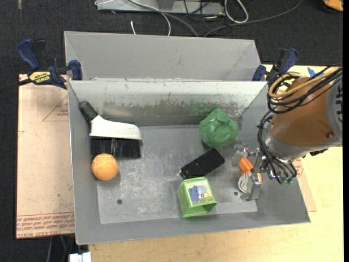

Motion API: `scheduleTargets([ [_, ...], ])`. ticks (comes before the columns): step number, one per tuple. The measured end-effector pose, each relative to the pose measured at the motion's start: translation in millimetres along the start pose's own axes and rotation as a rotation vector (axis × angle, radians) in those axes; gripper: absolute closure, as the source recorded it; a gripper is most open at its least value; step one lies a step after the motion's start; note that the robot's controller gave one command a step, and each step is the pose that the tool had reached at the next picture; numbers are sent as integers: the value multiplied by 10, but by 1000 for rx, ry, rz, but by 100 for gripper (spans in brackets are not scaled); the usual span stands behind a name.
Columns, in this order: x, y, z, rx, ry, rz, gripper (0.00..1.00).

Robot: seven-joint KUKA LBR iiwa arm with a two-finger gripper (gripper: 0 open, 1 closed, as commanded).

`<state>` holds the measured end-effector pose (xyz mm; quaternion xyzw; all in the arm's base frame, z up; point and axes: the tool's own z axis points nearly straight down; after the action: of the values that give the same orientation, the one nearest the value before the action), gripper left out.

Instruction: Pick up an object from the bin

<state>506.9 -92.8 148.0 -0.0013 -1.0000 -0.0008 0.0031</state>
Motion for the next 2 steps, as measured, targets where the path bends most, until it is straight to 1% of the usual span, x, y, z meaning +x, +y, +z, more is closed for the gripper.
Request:
scheduleTargets([
  [1,-19,3,-33,1,-7,-3,0],
  [2,-132,-450,611,3,-12,-236,0],
])
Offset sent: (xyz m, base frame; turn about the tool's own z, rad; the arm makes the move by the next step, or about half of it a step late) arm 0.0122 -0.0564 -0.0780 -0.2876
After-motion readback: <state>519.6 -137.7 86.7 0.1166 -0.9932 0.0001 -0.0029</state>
